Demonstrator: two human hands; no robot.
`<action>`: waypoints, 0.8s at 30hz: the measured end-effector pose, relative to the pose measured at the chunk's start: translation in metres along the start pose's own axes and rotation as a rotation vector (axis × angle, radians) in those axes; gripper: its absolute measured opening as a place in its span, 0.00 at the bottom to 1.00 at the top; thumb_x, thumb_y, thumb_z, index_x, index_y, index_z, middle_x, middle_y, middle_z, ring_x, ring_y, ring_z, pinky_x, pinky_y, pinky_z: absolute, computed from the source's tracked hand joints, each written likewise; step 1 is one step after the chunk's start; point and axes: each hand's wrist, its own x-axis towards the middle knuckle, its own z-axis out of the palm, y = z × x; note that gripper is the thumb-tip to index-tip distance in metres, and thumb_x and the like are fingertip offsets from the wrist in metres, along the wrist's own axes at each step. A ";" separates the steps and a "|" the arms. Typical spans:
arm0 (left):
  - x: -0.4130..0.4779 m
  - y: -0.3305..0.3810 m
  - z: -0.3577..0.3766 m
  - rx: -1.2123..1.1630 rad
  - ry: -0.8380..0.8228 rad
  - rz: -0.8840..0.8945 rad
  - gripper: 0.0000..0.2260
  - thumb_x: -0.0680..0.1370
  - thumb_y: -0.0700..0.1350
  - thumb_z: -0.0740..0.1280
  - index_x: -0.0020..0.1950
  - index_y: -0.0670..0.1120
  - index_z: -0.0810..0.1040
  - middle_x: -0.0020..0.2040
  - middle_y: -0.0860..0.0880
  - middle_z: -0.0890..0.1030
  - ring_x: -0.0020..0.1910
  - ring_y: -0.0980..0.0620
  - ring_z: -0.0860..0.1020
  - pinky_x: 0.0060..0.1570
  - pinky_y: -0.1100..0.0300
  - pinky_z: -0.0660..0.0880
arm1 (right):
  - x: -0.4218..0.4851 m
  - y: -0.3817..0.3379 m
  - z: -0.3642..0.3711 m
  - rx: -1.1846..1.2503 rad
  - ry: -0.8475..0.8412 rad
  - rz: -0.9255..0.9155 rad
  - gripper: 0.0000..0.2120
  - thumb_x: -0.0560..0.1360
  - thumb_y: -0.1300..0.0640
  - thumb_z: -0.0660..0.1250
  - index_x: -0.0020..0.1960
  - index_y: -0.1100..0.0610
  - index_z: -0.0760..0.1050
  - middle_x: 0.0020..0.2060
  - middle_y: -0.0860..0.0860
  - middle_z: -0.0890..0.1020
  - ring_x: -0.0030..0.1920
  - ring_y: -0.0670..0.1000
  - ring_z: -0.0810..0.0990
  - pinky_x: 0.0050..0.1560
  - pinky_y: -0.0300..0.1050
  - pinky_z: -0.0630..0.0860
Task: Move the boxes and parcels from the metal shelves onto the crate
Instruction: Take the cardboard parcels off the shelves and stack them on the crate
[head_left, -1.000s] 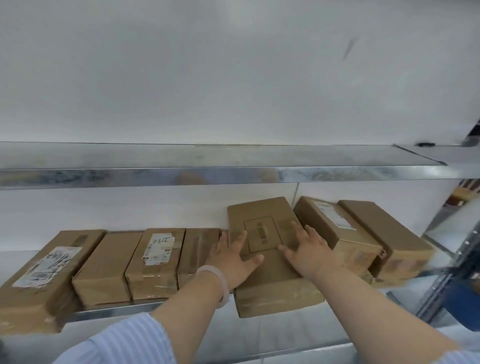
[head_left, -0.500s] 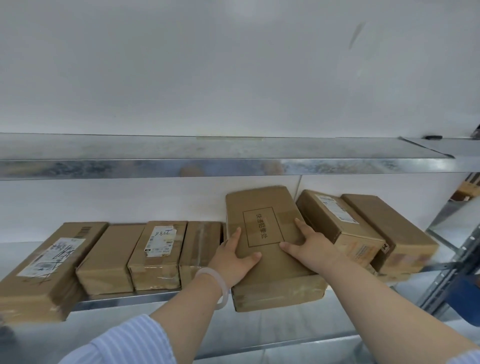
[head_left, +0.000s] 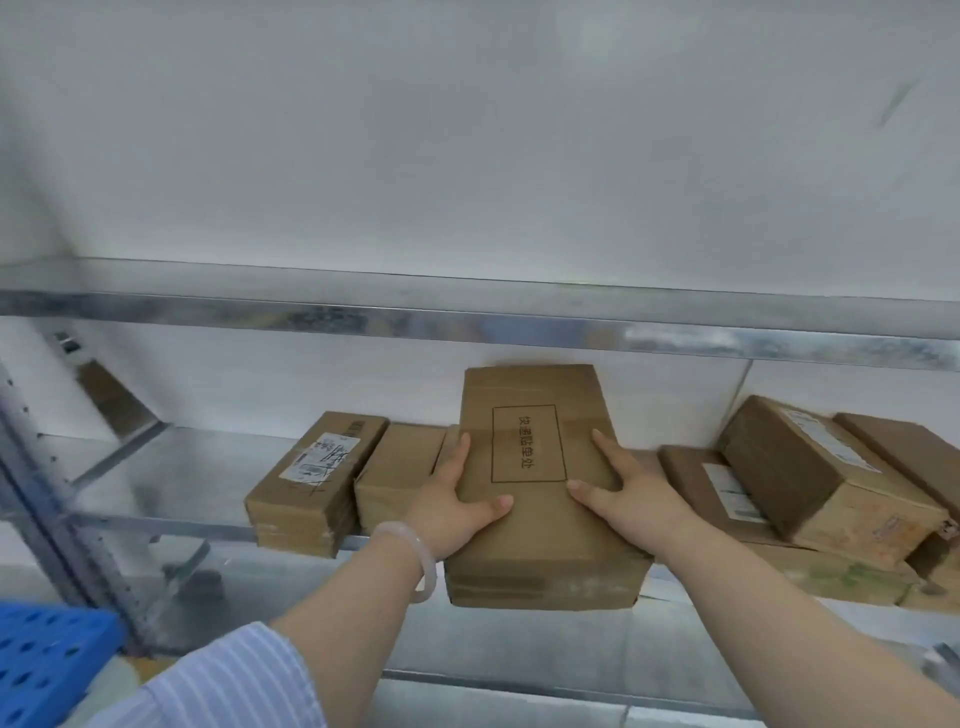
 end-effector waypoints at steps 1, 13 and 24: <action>-0.008 -0.007 -0.017 -0.012 0.031 0.000 0.43 0.71 0.56 0.74 0.77 0.61 0.51 0.69 0.57 0.68 0.61 0.56 0.71 0.60 0.63 0.68 | -0.002 -0.012 0.016 0.007 0.005 -0.019 0.39 0.71 0.37 0.69 0.76 0.36 0.53 0.69 0.46 0.70 0.56 0.47 0.75 0.51 0.39 0.72; -0.131 -0.084 -0.204 0.028 0.358 -0.066 0.45 0.68 0.55 0.76 0.76 0.64 0.51 0.66 0.61 0.67 0.60 0.59 0.72 0.58 0.65 0.69 | -0.037 -0.141 0.215 0.197 -0.150 -0.287 0.35 0.75 0.43 0.67 0.76 0.35 0.51 0.74 0.47 0.61 0.73 0.50 0.60 0.72 0.49 0.60; -0.241 -0.148 -0.324 -0.020 0.654 -0.185 0.42 0.67 0.56 0.77 0.75 0.62 0.57 0.63 0.59 0.73 0.55 0.60 0.73 0.51 0.65 0.70 | -0.090 -0.240 0.354 0.312 -0.284 -0.404 0.37 0.75 0.44 0.68 0.76 0.34 0.49 0.73 0.49 0.60 0.69 0.47 0.61 0.66 0.44 0.59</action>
